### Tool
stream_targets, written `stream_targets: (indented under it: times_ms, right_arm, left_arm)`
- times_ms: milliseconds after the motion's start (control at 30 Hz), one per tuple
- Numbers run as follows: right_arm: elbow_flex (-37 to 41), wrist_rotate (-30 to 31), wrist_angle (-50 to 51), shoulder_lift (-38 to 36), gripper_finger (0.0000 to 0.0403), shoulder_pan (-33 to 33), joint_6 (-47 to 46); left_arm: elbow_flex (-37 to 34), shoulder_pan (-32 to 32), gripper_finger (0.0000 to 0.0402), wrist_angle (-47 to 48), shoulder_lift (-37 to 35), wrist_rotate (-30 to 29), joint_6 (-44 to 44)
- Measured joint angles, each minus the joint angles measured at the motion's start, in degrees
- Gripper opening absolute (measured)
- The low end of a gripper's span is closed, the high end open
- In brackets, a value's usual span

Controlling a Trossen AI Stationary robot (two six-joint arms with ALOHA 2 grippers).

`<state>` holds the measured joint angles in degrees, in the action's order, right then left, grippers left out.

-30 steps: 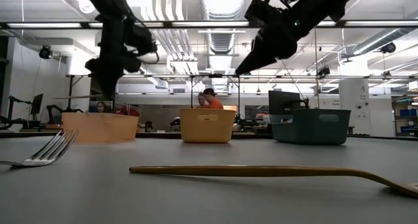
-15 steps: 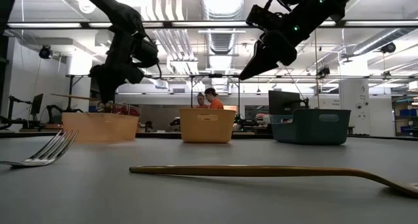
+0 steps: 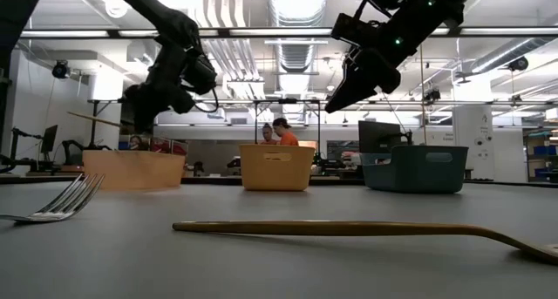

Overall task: Sort silverware by color (type)
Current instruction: Put the gold fork into the orange bin

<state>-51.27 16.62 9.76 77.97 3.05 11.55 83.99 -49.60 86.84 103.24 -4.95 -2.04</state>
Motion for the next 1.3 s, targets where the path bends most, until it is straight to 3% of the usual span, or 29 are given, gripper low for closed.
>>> stream_targets:
  times_ms: [733, 1300]
  right_arm:
    - [0.00, 0.02, 0.05, 0.00, 0.0073, 0.00, 0.44]
    - [0.00, 0.15, 0.24, 0.00, 0.0073, 0.00, 0.97]
  left_arm:
    - [6.36, -1.31, 0.0000, 1.80, 11.83, -0.24, 1.60]
    - [6.51, -2.97, 0.0000, -0.21, 11.93, -0.46, 0.94]
